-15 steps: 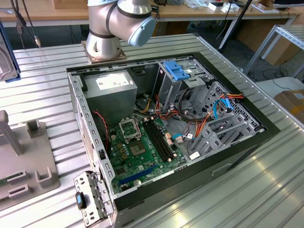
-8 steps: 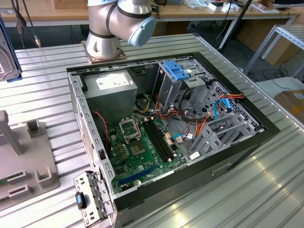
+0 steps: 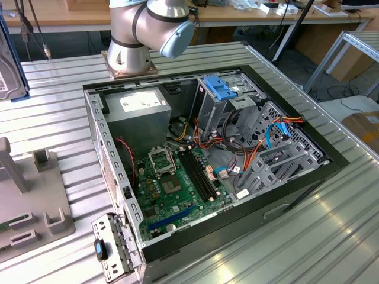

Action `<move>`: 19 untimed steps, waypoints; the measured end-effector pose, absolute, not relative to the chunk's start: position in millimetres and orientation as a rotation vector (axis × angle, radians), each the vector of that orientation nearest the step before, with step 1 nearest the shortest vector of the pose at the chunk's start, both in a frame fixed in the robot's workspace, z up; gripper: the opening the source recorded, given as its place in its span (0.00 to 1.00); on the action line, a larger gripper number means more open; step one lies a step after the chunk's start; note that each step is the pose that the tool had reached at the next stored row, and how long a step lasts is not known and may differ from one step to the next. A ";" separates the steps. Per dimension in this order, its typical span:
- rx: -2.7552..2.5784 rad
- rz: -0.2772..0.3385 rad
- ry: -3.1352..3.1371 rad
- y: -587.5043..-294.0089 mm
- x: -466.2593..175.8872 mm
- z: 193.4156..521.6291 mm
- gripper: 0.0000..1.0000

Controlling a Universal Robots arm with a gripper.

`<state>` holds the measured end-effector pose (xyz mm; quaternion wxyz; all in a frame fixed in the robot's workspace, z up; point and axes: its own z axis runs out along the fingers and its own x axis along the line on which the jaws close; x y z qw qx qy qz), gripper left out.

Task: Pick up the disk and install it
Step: 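Pick up the disk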

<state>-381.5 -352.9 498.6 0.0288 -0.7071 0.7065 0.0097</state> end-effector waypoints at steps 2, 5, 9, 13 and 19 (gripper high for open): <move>-2.181 0.030 2.180 -352.9 -380.6 498.6 0.37; -2.181 0.030 2.180 -352.9 -378.8 498.6 0.37; -2.182 0.030 2.180 -352.9 -377.0 498.6 0.37; -2.181 0.030 2.180 -352.9 -375.4 498.6 0.37; -2.181 0.030 2.180 -352.9 -372.8 498.6 0.37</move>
